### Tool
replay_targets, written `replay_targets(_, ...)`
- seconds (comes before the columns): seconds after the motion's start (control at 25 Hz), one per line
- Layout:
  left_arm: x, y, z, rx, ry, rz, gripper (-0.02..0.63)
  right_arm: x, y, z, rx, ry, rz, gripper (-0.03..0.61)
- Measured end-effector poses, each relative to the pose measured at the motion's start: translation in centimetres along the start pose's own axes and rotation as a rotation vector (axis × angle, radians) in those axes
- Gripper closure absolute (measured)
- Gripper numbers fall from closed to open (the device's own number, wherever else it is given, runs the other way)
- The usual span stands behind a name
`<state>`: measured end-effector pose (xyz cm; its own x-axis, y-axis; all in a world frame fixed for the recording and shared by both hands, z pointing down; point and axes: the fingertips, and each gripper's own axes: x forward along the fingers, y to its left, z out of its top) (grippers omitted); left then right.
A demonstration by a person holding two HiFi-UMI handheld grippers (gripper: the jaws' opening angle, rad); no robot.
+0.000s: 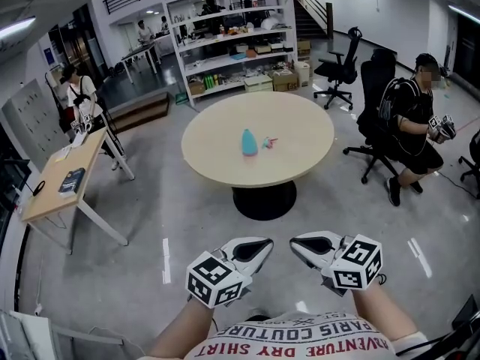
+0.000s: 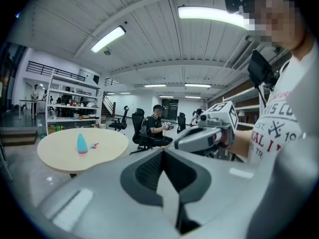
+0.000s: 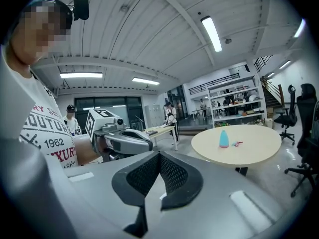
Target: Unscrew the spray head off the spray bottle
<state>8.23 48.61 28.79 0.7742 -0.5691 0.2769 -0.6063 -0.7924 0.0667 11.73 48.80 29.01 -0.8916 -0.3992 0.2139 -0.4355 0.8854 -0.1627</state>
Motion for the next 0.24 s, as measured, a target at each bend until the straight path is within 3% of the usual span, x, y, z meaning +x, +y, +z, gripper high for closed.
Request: replay_targets(0.24, 0.41, -0.61, -0.05, 0.002, -0.005, 0.001, 0.612, -0.84, -0.24, -0.21, -0.009, -0.005, -0.008, 0.578)
